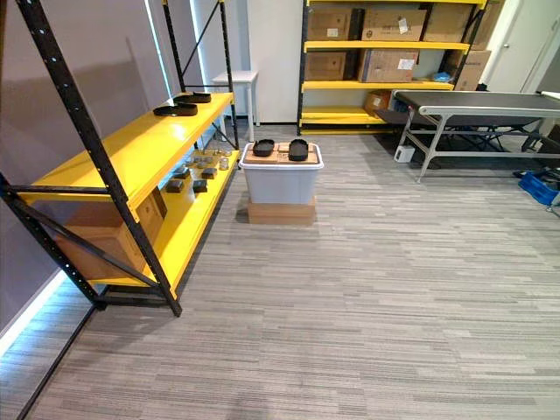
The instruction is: Walk over and take plastic housings, then place them on the shelf
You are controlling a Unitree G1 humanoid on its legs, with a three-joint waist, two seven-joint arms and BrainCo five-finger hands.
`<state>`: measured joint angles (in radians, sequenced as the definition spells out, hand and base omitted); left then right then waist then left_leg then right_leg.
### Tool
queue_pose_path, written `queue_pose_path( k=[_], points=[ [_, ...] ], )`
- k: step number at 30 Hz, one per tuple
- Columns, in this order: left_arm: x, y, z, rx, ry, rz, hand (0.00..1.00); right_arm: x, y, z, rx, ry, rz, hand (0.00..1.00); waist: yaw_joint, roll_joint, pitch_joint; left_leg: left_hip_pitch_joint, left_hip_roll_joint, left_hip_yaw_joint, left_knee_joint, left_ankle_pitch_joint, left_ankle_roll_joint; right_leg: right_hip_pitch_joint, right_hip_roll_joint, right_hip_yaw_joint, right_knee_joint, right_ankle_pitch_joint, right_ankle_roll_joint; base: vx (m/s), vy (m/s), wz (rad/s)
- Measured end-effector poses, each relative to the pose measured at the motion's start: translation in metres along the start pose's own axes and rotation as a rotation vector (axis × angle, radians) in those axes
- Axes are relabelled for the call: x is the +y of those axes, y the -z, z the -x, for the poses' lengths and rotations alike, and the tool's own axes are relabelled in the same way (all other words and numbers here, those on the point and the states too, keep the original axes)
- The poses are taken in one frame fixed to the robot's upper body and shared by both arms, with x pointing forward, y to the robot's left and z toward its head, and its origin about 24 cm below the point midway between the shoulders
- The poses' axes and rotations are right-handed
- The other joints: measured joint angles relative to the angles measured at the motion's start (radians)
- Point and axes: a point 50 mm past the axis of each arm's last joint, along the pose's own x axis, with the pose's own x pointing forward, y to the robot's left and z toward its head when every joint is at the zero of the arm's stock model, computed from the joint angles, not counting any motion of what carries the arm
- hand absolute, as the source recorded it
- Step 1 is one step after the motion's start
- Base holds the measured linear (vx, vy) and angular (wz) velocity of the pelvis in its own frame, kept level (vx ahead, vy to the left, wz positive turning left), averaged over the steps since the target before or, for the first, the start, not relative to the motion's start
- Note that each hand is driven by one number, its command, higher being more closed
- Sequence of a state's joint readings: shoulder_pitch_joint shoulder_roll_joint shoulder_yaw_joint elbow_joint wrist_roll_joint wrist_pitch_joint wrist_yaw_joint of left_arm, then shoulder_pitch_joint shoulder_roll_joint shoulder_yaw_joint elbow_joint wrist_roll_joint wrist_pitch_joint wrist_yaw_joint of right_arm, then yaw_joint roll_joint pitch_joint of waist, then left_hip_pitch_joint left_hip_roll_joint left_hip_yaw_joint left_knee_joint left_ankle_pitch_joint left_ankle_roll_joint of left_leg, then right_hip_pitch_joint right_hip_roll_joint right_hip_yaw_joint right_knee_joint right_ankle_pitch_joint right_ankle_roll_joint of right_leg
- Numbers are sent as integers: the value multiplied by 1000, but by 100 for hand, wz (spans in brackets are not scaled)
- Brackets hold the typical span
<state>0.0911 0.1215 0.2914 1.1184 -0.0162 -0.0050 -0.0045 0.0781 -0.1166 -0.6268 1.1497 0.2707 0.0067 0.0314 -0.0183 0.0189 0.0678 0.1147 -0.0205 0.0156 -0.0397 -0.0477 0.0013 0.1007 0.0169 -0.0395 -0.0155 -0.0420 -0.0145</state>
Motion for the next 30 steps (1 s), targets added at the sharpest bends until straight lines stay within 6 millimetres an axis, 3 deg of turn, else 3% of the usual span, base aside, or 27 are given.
queue_pose_path(
  k=[6,15,20,30],
  points=[
    [16,-26,-2,-100,-37,-22,0,-5,-17,-1,-51,-2,-28,0,-4,6,4,23,0,11,-1,-9,-14,26,-1,2,-10,-8,14,19,-6,-3],
    [4,-14,-1,-69,-11,4,0,14,-30,-4,-86,-52,-34,0,-4,28,16,41,4,42,1,-18,-26,35,1,27,-5,-14,23,-28,-2,-6],
    [-8,-8,0,-55,13,36,0,19,-27,-4,-85,-66,-50,0,-4,28,16,46,7,45,0,-19,-25,37,5,30,-1,-14,23,-50,-13,-4],
    [-10,-8,0,-64,6,51,0,16,-13,-2,-50,-52,-35,0,-1,27,16,46,17,44,-7,-17,-23,36,15,22,4,-14,23,-41,-28,1]
  ],
)
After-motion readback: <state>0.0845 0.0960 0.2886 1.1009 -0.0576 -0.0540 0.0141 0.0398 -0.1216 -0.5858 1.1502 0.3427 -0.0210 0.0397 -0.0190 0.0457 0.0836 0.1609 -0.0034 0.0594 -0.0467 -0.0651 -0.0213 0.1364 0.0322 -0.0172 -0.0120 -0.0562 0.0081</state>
